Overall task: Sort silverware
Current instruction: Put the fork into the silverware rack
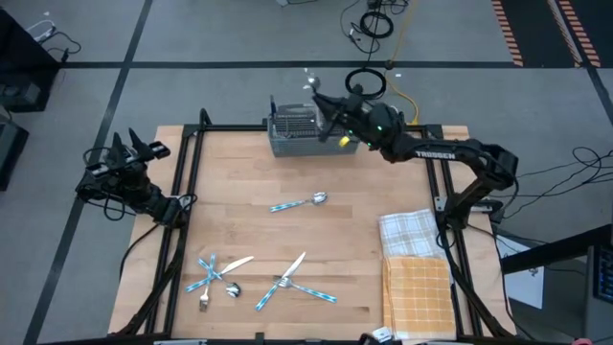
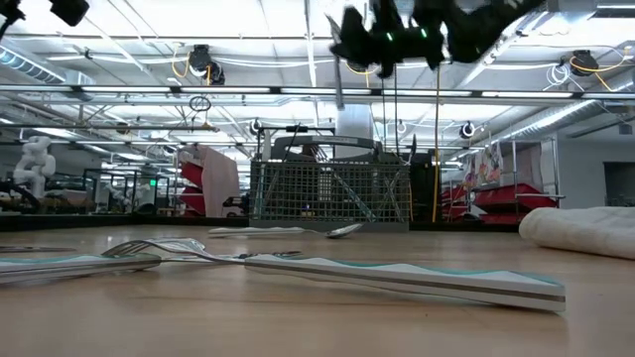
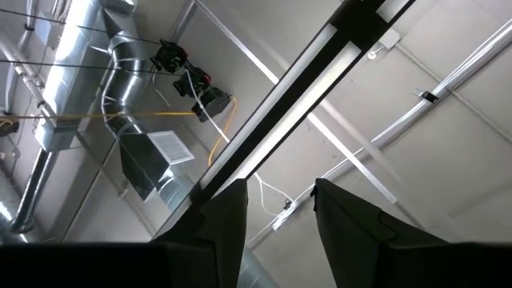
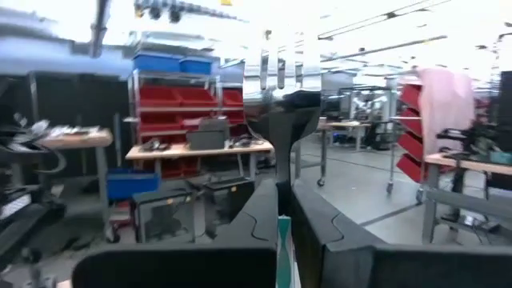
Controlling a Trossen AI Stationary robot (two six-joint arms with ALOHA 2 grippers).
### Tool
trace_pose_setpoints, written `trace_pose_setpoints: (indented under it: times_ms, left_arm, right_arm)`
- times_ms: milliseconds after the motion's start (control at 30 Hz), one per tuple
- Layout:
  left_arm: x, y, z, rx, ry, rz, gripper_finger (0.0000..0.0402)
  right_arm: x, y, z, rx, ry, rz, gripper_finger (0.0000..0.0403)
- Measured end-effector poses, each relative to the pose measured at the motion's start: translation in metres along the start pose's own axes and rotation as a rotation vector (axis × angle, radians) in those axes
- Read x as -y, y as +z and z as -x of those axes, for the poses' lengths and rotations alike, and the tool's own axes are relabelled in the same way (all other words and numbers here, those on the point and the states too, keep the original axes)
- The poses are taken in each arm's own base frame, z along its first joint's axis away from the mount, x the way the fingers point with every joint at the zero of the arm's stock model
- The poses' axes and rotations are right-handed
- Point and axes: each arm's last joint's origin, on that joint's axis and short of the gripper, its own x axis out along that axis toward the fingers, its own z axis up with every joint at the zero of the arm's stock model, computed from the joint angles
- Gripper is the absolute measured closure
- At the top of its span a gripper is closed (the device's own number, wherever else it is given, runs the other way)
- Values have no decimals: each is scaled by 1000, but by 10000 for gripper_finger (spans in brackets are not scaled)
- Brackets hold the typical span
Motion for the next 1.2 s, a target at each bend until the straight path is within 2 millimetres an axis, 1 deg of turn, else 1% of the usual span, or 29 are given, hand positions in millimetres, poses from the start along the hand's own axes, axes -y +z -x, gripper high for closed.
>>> trace_pose_setpoints:
  times_ms: [67,133,267,333,467,567,633,800,1000,1200]
  left_arm:
    - [0,0,0,-2,8,-3,249]
    - [-1,0,0,1,16,-26,249]
    - [-1,0,0,13,47,-85,249]
    - [-2,0,0,21,69,-111,249]
    - [-3,1,0,26,86,-130,249]
    - [-3,1,0,25,85,-130,249]
    - [-3,0,0,23,86,-133,249]
    - [-3,0,0,15,89,-170,249]
    - [-4,-1,0,12,112,-188,249]
    - [-4,-2,0,7,117,-197,249]
  right_arm:
    - [14,-16,10,-3,-29,-26,403]
    - [29,-26,16,-25,-26,-54,403]
    - [51,-37,15,-64,12,-93,403]
    - [60,-38,13,-69,13,-89,403]
    - [81,-33,12,-60,15,-67,403]
    - [93,-32,13,-68,55,-80,403]
    - [98,-35,13,-71,97,-84,403]
    - [106,-53,10,-104,168,-134,403]
    - [107,-71,7,-97,208,-147,403]
    - [109,-87,6,-138,212,-161,403]
